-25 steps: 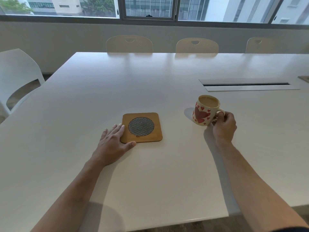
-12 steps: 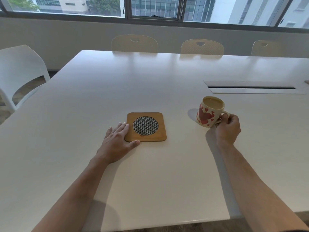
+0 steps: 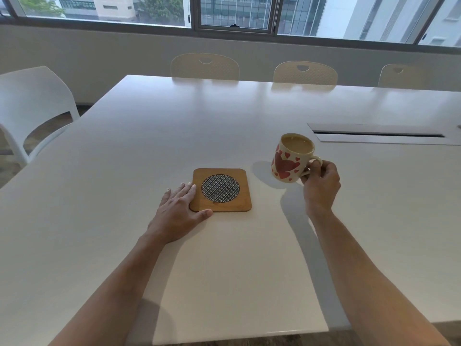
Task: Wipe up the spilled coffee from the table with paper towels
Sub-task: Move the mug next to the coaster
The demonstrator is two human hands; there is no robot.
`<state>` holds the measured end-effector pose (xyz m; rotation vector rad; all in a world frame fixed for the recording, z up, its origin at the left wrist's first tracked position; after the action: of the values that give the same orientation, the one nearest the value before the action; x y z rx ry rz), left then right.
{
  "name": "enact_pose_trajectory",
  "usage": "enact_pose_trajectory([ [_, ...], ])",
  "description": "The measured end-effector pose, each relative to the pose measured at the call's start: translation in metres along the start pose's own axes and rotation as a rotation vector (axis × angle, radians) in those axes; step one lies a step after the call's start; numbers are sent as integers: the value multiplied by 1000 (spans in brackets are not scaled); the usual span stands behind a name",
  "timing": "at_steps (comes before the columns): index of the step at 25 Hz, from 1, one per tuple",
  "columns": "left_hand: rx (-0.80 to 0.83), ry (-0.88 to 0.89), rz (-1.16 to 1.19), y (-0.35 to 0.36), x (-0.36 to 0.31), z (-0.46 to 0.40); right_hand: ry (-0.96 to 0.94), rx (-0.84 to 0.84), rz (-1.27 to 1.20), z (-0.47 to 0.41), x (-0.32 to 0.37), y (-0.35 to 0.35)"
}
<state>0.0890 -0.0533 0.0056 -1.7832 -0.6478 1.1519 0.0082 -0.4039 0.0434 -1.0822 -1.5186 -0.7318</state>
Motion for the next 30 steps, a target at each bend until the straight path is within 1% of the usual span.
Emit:
enact_pose_trajectory([
  [8, 0, -4, -6, 0, 2, 1, -31, 217, -50, 54, 12, 63],
  [12, 10, -5, -24, 1, 2, 0, -9, 311, -89, 77, 12, 88],
  [20, 27, -3, -32, 3, 3, -1, -13, 411, -74, 98, 10, 111],
  [30, 37, 0, -22, 2, 1, 0, -11, 477, -70, 97, 5, 115],
])
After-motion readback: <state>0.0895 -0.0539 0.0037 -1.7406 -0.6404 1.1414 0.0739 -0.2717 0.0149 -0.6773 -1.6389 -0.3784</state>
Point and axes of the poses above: each hand's wrist, its own z-axis away from the middle knuckle, its own y-axis out of the palm, x = y × z, the point moved 8 cm from there along -z, towards the middle knuckle, and after that the axes turned 4 degrees about -x, right-handed, at the moved point
